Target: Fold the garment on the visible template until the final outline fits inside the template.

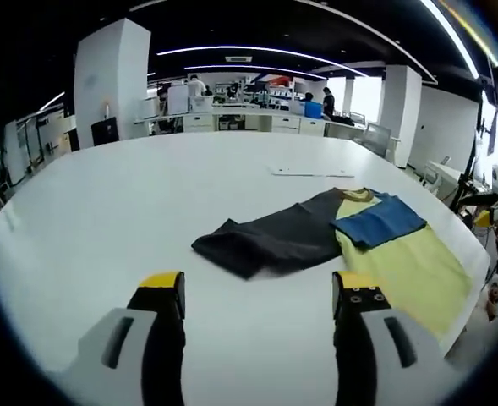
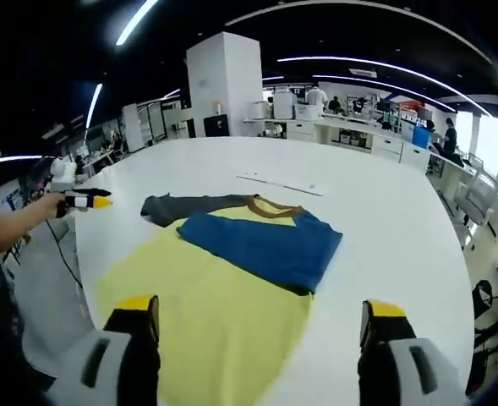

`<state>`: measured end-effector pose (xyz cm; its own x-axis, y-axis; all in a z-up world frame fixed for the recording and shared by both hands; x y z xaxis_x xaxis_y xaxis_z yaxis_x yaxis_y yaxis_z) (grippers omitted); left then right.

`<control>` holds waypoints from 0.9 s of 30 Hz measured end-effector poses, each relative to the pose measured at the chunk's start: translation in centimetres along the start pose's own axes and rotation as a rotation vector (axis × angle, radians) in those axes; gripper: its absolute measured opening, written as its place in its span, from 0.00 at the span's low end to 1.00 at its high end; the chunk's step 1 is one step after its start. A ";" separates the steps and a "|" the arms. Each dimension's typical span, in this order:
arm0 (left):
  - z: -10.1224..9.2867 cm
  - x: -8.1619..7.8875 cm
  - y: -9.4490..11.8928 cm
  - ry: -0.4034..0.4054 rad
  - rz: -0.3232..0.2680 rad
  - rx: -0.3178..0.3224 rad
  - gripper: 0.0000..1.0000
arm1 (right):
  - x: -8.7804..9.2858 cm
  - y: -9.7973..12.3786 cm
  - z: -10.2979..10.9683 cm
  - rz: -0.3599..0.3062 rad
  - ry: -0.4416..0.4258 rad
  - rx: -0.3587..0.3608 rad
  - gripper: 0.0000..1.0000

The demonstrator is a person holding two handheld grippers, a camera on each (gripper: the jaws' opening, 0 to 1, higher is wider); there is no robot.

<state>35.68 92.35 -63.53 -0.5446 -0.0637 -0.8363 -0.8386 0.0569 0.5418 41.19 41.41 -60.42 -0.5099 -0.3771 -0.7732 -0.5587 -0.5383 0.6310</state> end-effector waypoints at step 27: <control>1.1 2.1 -7.8 0.253 0.071 -0.094 0.33 | 0.3 1.5 1.4 -0.042 0.090 0.009 1.00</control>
<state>41.07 92.91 -69.64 -0.5783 -0.3099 -0.7547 -0.7892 -0.0218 0.6137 39.32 41.52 -59.63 -0.4248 -0.4207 -0.8016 -0.5844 -0.5488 0.5977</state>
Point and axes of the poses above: the point that each gripper's makers call its tool centre point, and the gripper's own axes: y roughly backward along the fingers, z roughly to its left, x roughly out of its underside, the point moved 9 cm from there along y, roughly backward along the fingers, and after that the axes turned 3 degrees about z, right-handed, at the moved point
